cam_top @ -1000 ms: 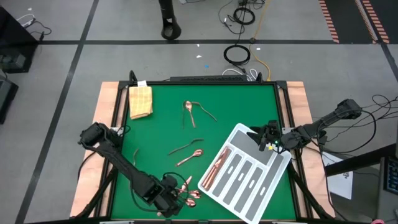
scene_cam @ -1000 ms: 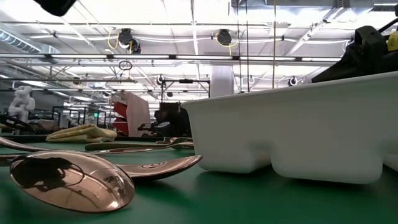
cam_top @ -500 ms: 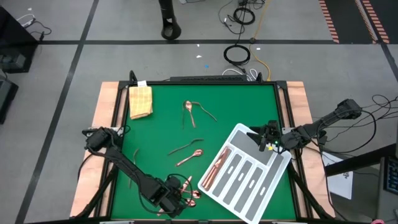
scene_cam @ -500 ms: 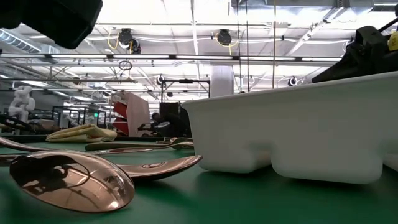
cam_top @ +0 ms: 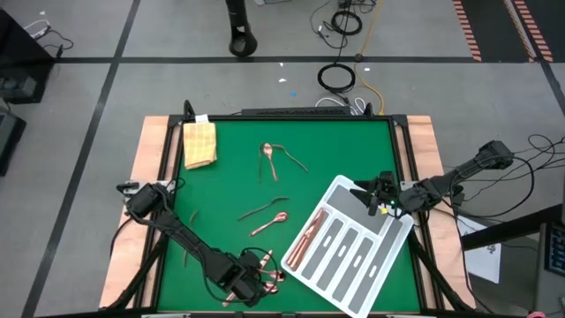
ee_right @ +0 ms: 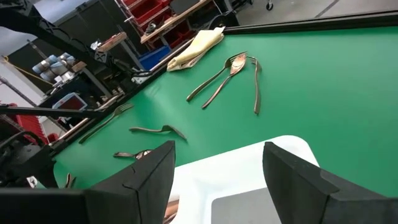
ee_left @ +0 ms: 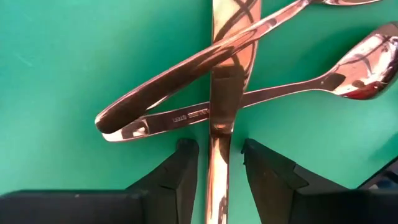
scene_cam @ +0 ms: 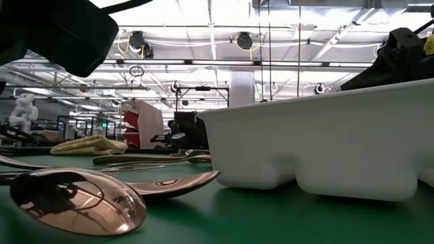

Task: Sort silverware
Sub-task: Put the gold table knife into the white cutlery tray

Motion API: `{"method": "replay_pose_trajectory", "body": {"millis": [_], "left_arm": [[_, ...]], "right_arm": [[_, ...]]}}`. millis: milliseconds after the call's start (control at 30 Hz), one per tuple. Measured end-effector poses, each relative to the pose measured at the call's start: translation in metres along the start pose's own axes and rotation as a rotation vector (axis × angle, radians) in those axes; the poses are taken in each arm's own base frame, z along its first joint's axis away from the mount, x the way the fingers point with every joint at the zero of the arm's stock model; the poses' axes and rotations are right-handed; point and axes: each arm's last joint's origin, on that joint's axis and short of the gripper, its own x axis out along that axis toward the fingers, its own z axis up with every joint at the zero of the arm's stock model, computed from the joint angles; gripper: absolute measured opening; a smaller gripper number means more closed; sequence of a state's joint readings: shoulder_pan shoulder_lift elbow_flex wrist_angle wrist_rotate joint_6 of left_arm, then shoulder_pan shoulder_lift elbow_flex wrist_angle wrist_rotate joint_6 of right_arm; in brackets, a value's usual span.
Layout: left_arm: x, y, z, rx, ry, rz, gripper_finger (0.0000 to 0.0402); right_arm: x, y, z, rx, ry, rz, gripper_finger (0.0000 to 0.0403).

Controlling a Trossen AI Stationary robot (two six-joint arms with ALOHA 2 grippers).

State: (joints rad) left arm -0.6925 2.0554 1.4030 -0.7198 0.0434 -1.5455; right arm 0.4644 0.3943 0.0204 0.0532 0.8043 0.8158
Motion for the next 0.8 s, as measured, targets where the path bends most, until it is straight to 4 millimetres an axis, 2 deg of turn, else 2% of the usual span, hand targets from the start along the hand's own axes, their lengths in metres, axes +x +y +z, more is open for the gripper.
{"method": "replay_pose_trajectory", "body": {"millis": [67, 200, 400, 800], "left_arm": [[0.001, 0.001, 0.001, -0.005, 0.017, 0.014, 0.0116], [0.000, 0.003, 0.003, 0.006, 0.028, 0.025, 0.0032], [-0.003, 0.000, 0.005, -0.001, 0.040, 0.029, 0.0030], [-0.036, 0.000, 0.006, 0.005, 0.081, 0.220, 0.0030]], "right_arm": [[0.000, 0.000, 0.000, -0.001, 0.000, 0.000, 0.0229], [0.000, 0.000, 0.000, 0.000, 0.000, 0.000, 0.0229], [0.000, 0.000, 0.000, 0.001, 0.000, 0.000, 0.0229], [0.000, 0.000, 0.000, 0.001, -0.001, 0.000, 0.0229]]}}
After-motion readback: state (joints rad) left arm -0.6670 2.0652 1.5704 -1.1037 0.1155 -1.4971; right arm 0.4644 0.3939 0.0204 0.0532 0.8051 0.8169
